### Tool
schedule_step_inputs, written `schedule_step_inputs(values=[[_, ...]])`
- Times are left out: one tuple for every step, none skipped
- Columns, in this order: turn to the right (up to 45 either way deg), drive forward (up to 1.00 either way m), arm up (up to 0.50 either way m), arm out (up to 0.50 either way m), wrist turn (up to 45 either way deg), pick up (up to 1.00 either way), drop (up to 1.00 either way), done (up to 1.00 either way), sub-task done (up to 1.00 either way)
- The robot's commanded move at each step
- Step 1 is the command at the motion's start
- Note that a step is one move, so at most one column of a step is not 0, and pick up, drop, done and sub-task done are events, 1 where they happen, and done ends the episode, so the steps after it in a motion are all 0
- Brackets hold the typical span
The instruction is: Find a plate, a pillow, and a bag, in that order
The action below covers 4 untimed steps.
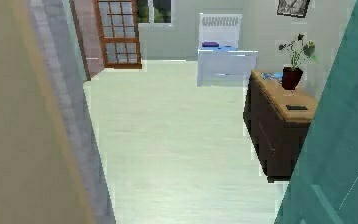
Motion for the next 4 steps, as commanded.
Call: schedule_step_inputs(values=[[0.0,1.0,0.0,0.0,0.0,0.0,0.0,0.0,0.0],[0.0,1.0,0.0,0.0,0.0,0.0,0.0,0.0,0.0],[0.0,1.0,0.0,0.0,0.0,0.0,0.0,0.0,0.0],[0.0,0.65,0.0,0.0,0.0,0.0,0.0,0.0,0.0]])
